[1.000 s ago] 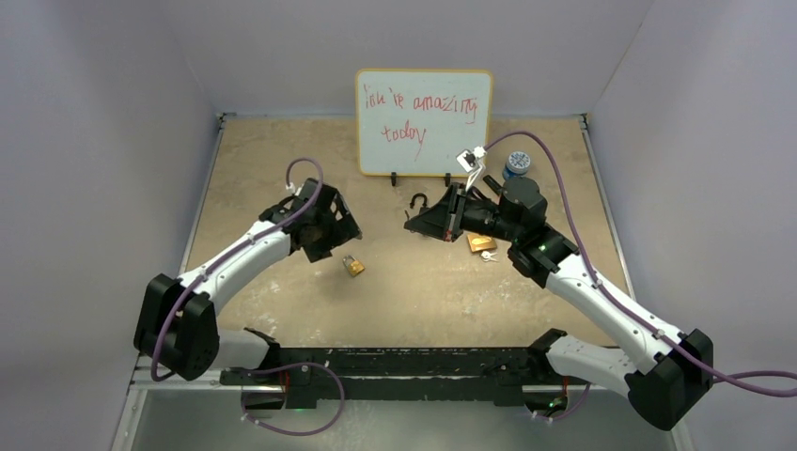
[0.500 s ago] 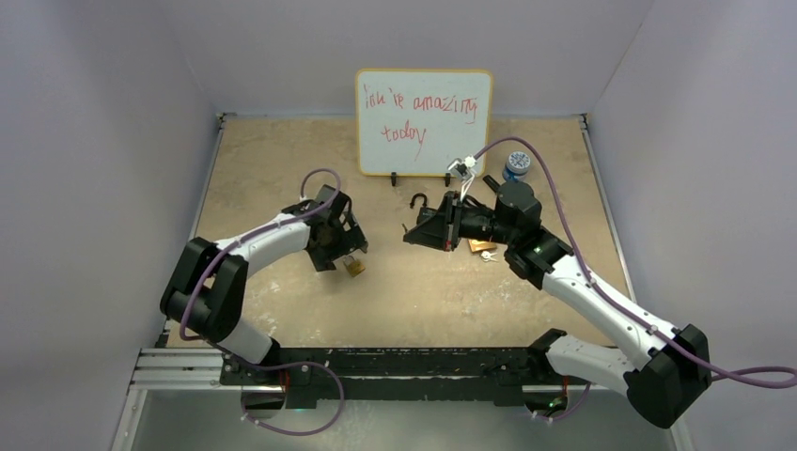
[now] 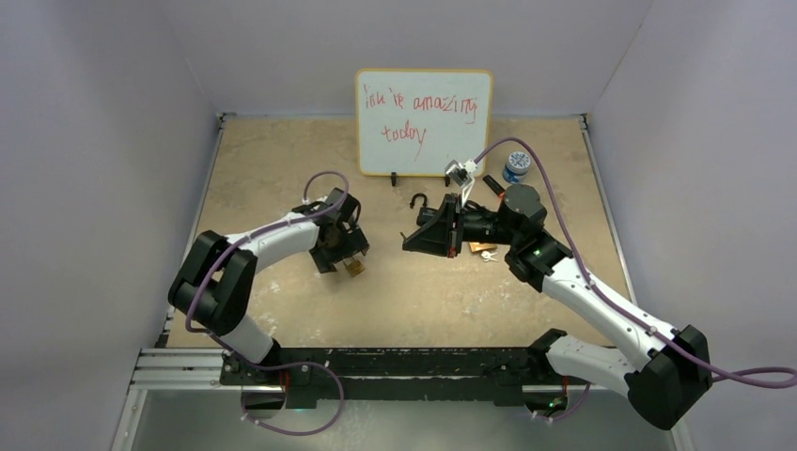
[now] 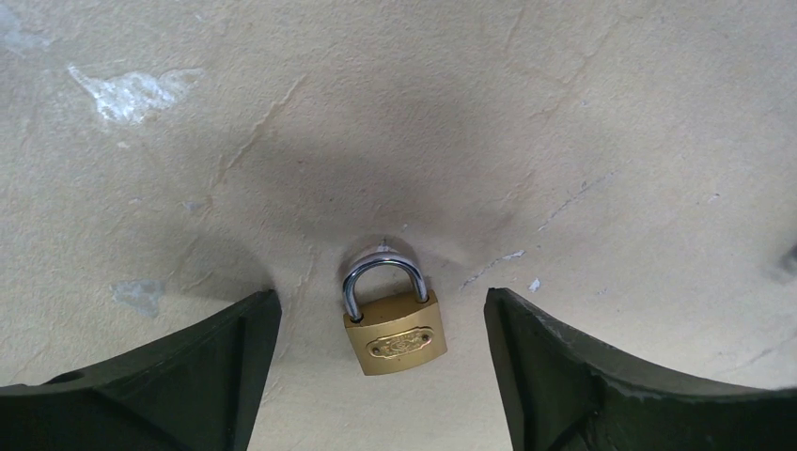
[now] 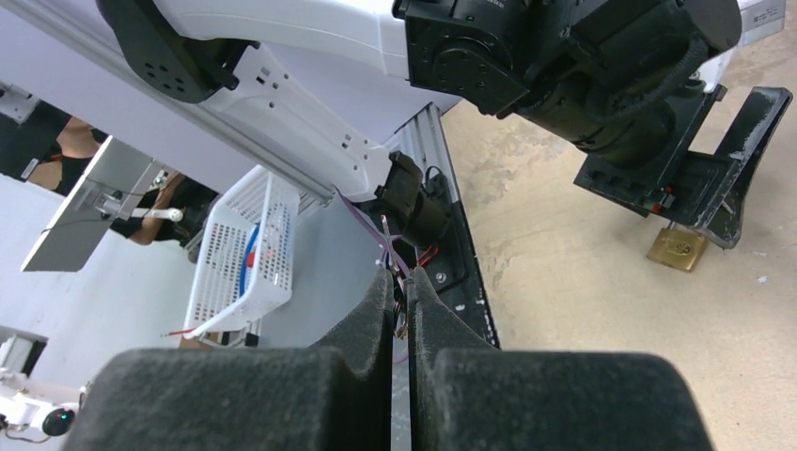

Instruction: Unlock with the key

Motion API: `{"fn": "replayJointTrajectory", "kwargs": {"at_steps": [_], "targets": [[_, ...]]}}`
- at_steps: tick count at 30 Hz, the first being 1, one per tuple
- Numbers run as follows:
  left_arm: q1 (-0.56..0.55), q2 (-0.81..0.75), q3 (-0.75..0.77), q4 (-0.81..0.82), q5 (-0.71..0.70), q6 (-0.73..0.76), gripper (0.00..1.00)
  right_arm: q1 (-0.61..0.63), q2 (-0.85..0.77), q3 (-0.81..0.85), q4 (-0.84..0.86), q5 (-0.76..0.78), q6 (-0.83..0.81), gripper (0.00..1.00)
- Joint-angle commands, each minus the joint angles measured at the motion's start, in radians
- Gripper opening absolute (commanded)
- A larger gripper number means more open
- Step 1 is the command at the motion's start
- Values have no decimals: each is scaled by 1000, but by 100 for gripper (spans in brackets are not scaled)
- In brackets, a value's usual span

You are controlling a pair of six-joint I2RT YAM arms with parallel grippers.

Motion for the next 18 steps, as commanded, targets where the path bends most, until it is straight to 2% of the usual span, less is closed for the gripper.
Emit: {"fn": "replayJointTrajectory", "kwargs": {"at_steps": [1,6,15,18], "targets": [[-27,10,23,-51,-111,-77,80,-1,-14,-6,57,-57,-13,0],[-37,30,44,-60,-133,-84,70,-1,-3,0,37,-67,-27,0],[-64,68,106,-121,-65,-78,67,-1,-4,2,-4,-46,-52,0],[-83,80,125,-174,-60,-86,63,0,-3,5,-15,-31,-60,0]]}}
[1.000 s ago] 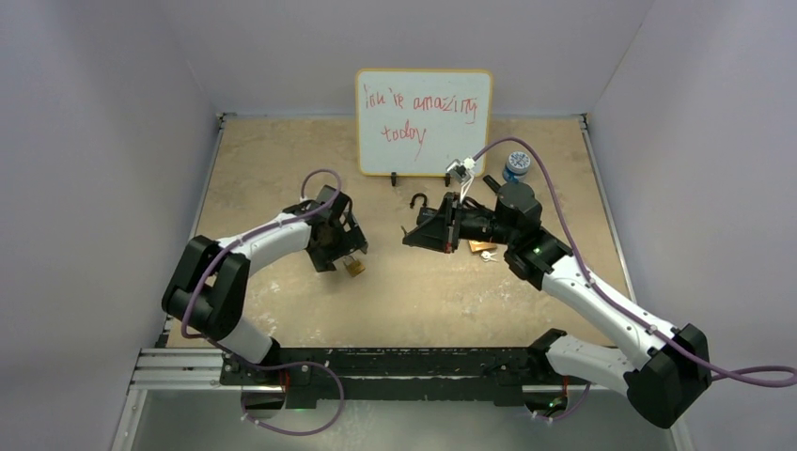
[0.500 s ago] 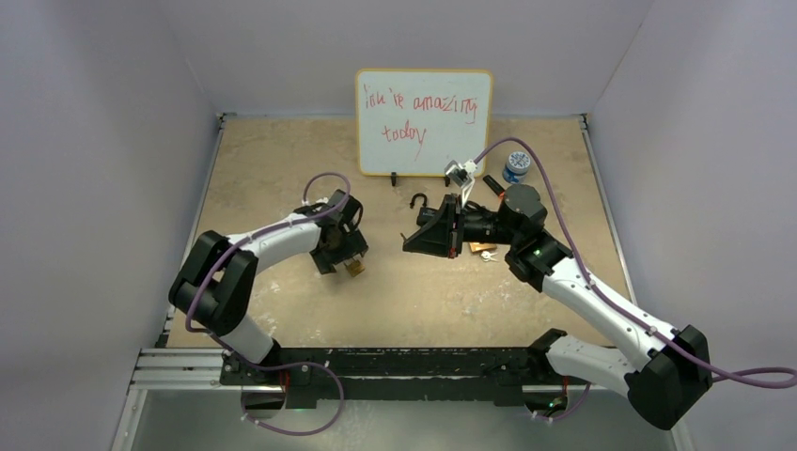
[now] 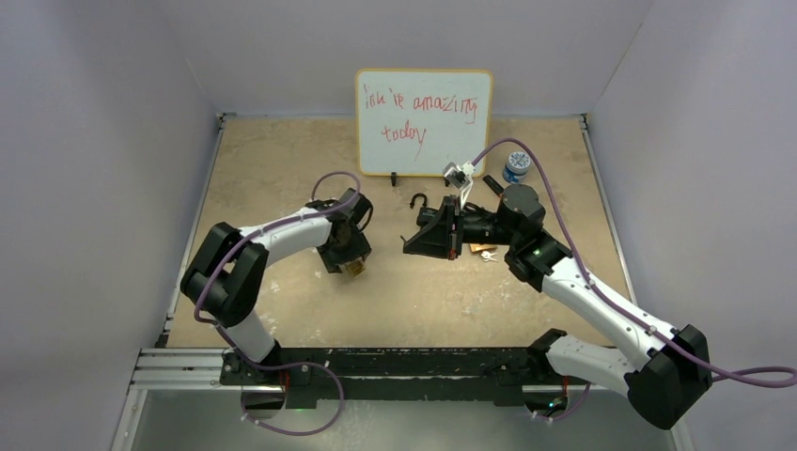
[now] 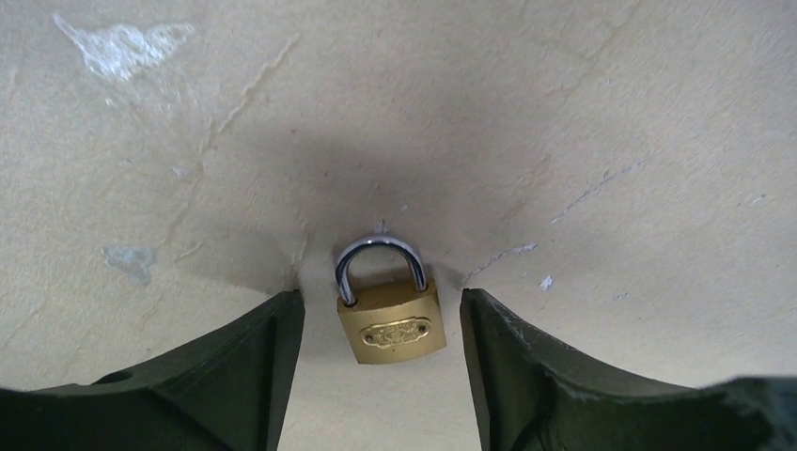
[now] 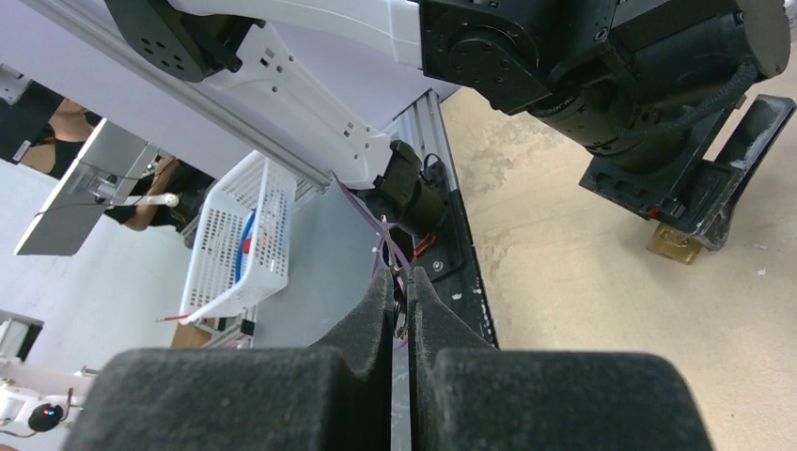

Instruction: Unlock with the key

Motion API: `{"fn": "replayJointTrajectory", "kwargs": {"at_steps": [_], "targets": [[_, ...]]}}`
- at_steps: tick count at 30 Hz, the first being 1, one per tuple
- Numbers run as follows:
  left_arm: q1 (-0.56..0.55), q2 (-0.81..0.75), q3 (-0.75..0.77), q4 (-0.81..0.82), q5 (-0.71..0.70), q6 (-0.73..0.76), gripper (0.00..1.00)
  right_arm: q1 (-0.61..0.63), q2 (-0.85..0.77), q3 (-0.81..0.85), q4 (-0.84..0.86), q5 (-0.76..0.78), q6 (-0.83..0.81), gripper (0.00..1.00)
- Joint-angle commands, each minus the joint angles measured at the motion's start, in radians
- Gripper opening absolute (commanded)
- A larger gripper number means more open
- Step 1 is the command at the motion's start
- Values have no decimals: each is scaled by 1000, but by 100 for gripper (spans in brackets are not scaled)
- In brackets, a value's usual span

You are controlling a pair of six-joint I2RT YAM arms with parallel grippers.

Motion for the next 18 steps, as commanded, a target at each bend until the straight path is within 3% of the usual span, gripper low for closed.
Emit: {"fn": "replayJointTrajectory", "kwargs": {"at_steps": [1,12,18], "targets": [[-37,14,55,-85,9,-28,63,0,-8,8,-4,12,-34,0],[-55,73,86,-127,-128,-115,55,-1,-27,13,-42,37,-51,0],[-54,98,80,-86,-127,-103,55,-1,-41,14,-64,48,-60,0]]}}
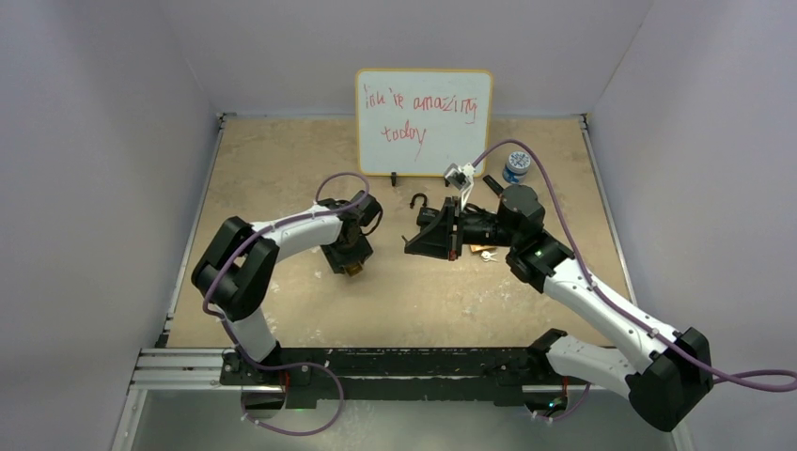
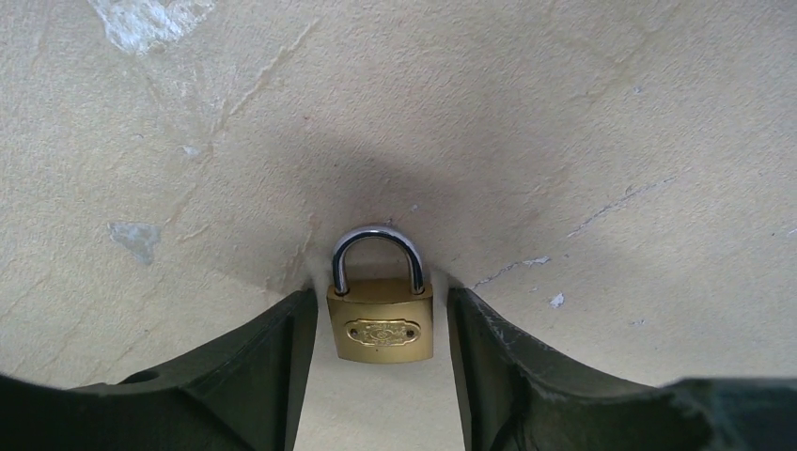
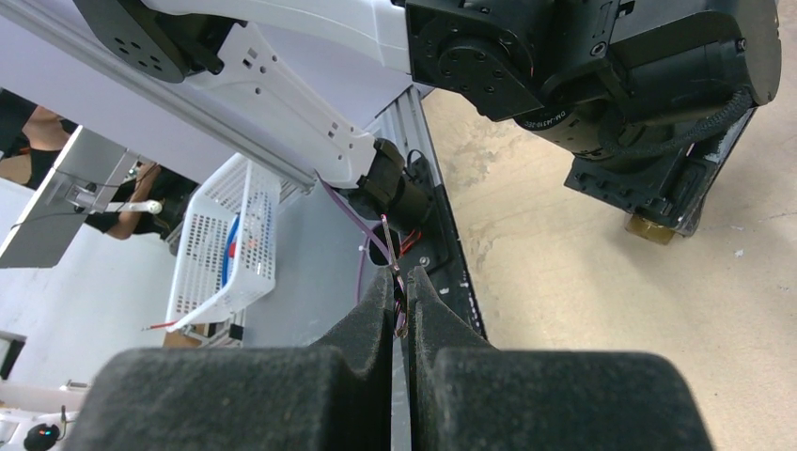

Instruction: Unlock with the key

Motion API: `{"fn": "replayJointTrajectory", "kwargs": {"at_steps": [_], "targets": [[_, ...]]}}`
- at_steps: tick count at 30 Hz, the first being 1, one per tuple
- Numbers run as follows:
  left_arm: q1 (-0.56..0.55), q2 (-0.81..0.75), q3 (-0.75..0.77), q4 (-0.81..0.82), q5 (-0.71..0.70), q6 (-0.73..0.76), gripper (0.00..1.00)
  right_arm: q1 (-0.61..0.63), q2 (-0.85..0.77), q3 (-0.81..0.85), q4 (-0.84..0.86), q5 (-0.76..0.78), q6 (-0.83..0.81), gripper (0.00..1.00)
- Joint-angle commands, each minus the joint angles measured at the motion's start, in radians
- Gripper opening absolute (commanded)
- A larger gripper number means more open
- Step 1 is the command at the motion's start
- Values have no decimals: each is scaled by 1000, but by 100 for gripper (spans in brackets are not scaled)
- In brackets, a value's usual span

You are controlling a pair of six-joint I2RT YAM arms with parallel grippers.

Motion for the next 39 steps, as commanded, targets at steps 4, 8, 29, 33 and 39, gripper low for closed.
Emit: {"fn": "replayJointTrajectory", "kwargs": {"at_steps": [4,8,29,33,39], "targets": [[0,28,-1,15,-31,-17,44,0,-34,16,-10,20,-31,0],[0,0,-20,34,-8,-11,25,0,-34,16,-33,42,-41,0],[12,-212,33,303,552,-19,15,-1,16,-94,-223,208,-191,0],[13,-219,18,354,636,-59,15,-1,34,-103,-249,206,-218,0],[13,-249,-5,362,671,-93,15,-1,65,-118,-240,231,-206,0]]}}
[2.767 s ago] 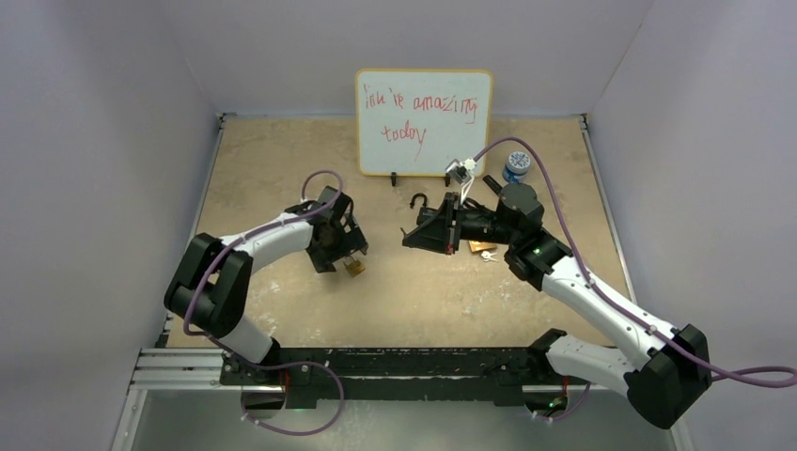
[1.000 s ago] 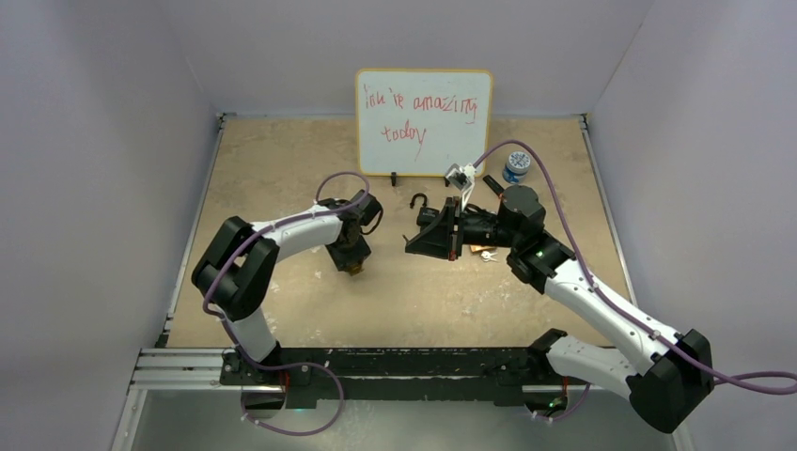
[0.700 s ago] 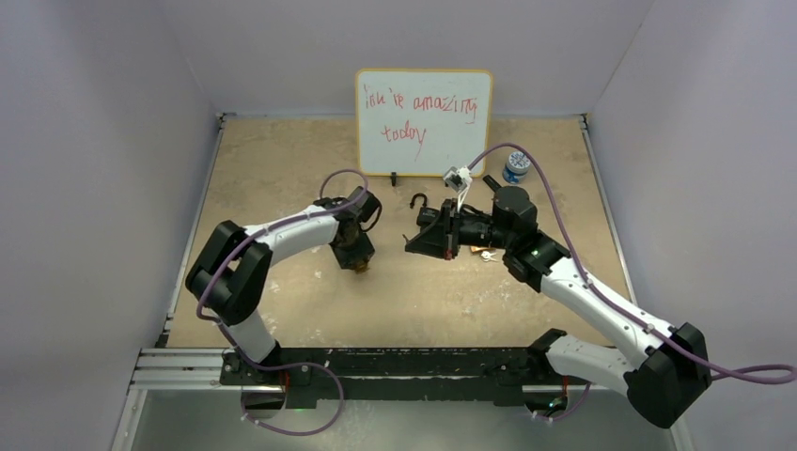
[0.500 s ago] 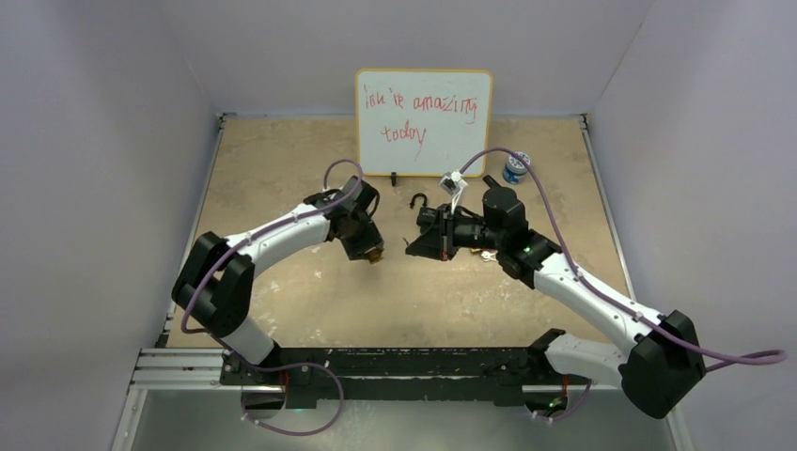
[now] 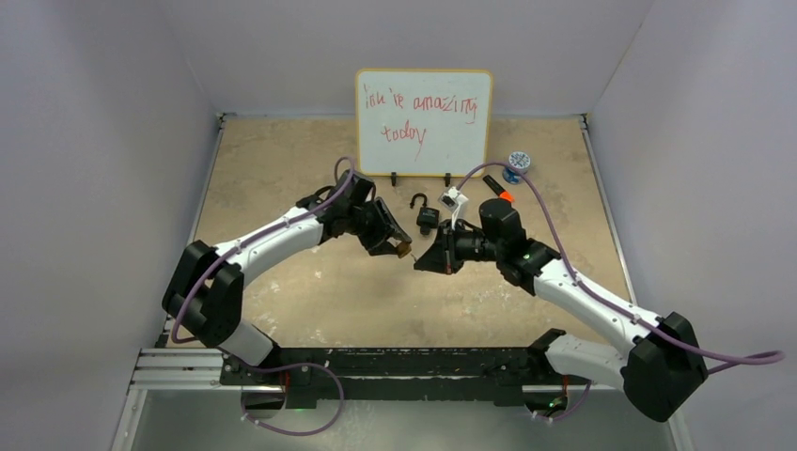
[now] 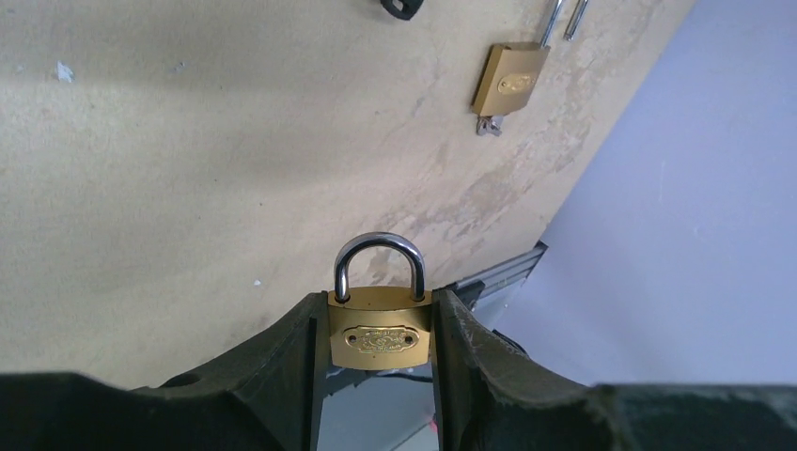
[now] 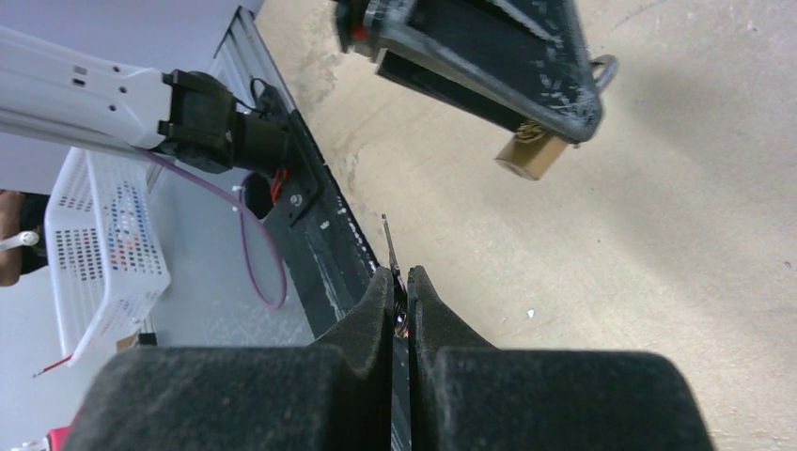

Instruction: Unlock with the key

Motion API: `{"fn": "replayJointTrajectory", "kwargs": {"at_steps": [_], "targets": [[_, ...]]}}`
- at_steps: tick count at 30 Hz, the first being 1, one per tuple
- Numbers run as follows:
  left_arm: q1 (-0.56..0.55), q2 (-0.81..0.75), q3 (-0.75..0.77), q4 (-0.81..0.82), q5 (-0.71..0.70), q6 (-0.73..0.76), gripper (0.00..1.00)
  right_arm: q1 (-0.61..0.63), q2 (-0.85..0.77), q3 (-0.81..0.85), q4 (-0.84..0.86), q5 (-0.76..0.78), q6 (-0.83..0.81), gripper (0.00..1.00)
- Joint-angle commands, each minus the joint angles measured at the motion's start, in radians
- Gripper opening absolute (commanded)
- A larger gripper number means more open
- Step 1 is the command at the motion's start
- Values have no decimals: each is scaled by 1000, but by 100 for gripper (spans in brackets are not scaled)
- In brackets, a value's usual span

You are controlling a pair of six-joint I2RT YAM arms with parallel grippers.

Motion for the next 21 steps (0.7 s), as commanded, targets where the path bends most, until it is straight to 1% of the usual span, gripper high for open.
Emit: {"fn": "replayJointTrajectory", "kwargs": {"at_steps": [1,5,10,17,21], "targets": [[5,-73,-28,59,73,-63,15,-1,19,-13,-6,41,-21,0],[5,-94,-56,81,83,-92,14,0,63,-4,-15,59,-18,0],[5,-131,-115,137,86,-163,13,-1,115,-5,24,59,-8,0],[4,-145,-146,163,92,-199,13,1,132,-4,49,37,2,0],[5,-150,-193,234,118,-244,13,2,141,-10,52,28,5,0]]}}
